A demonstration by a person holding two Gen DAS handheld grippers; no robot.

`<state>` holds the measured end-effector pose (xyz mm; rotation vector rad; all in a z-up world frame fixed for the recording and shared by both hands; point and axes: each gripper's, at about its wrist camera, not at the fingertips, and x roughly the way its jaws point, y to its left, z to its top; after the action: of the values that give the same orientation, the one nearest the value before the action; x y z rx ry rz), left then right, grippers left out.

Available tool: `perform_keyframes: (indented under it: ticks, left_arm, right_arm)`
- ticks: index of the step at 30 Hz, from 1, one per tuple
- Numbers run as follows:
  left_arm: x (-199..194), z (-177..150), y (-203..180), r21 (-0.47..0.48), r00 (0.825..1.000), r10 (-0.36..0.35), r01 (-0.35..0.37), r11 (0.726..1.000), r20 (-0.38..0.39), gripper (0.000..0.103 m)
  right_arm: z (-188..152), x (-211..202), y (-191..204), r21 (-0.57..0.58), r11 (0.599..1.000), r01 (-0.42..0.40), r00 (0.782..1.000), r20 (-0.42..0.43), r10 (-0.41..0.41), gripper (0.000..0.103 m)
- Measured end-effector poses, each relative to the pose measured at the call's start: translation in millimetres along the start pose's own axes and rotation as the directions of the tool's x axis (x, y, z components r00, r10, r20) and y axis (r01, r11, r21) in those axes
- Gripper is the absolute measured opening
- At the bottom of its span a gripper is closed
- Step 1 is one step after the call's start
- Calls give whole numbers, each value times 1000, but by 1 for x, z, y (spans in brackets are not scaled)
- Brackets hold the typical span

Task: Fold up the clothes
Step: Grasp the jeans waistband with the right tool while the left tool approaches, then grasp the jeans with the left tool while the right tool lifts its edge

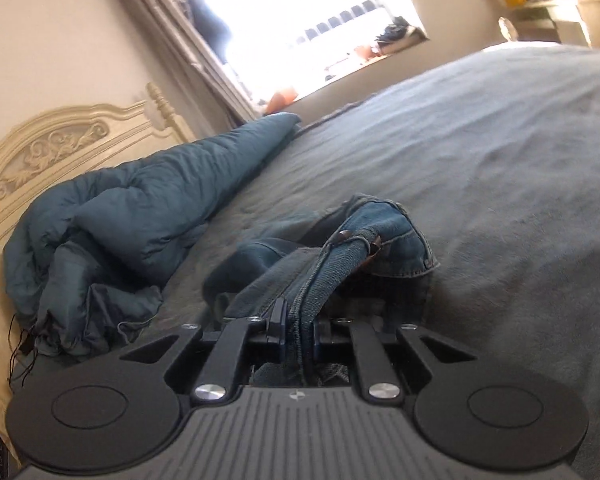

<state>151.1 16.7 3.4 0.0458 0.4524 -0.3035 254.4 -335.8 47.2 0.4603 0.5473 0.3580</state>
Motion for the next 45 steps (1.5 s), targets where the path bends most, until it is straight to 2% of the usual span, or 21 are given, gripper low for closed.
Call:
perform_keyframes:
  ticks: [2, 4, 7, 12, 16, 18, 21, 23, 25, 27, 29, 32, 35, 37, 39, 41, 45]
  left_arm:
    - [-18, -4, 7, -13, 999, -10, 11, 1000, 30, 75]
    - [-37, -11, 13, -12, 998, -6, 7, 1000, 65, 83]
    - [-64, -24, 27, -20, 995, 17, -15, 1000, 95, 84]
    - [-88, -49, 65, -110, 995, 82, -74, 991, 65, 85]
    - [-93, -61, 86, -142, 994, 104, -100, 985, 21, 85]
    - [-93, -61, 94, -161, 995, 98, -95, 982, 14, 85]
    - [-91, -58, 103, -185, 996, 86, -83, 979, 11, 85]
    - [-89, -58, 105, -192, 998, 63, -58, 980, 18, 86]
    - [-84, -55, 104, -204, 999, 33, -27, 979, 23, 87]
    - [-80, -51, 100, -212, 999, 7, 0, 977, 34, 87]
    - [-78, -46, 93, -207, 998, -13, 24, 978, 53, 87]
    - [-75, -32, 77, -173, 995, -44, 59, 983, 90, 88]
    - [-70, -13, 59, -122, 988, -80, 96, 988, 129, 91]
    - [-65, -1, 45, -80, 984, -101, 114, 990, 150, 93]
    - [-55, 9, 28, -21, 982, -109, 113, 993, 152, 93]
    - [-38, 13, 12, 49, 988, -83, 78, 996, 130, 92]
    - [-7, 14, -7, 142, 997, -17, 6, 990, 74, 77]
  right_arm:
    - [-1, -3, 38, -107, 994, -31, 1000, -2, 31, 14]
    - [-5, -1, 75, -203, 977, -65, 998, -20, 63, 14]
    - [-23, 14, 130, -313, 942, -123, 992, -78, 103, 13]
    - [-77, 60, 201, -412, 880, -237, 963, -220, 156, 13]
    - [-124, 98, 228, -416, 868, -270, 937, -321, 138, 17]
    - [-136, 111, 233, -431, 866, -256, 929, -357, 97, 22]
    - [-136, 101, 234, -423, 873, -243, 926, -368, 80, 35]
    - [-132, 81, 233, -439, 868, -232, 943, -321, 90, 49]
    - [-125, 55, 228, -452, 869, -201, 961, -261, 86, 58]
    - [-115, 25, 212, -426, 884, -193, 970, -217, 107, 60]
    - [-106, -3, 192, -371, 906, -204, 972, -188, 142, 68]
    - [-94, -39, 162, -280, 938, -204, 977, -116, 178, 72]
    - [-84, -62, 122, -166, 971, -170, 985, -40, 166, 74]
    - [-78, -77, 96, -86, 985, -150, 988, 9, 152, 75]
    - [-72, -78, 66, -8, 996, -84, 996, 35, 84, 75]
    - [-66, -74, 34, 85, 996, -35, 998, 50, 31, 75]
    - [-51, -50, -15, 154, 987, 43, 998, 39, -50, 75]
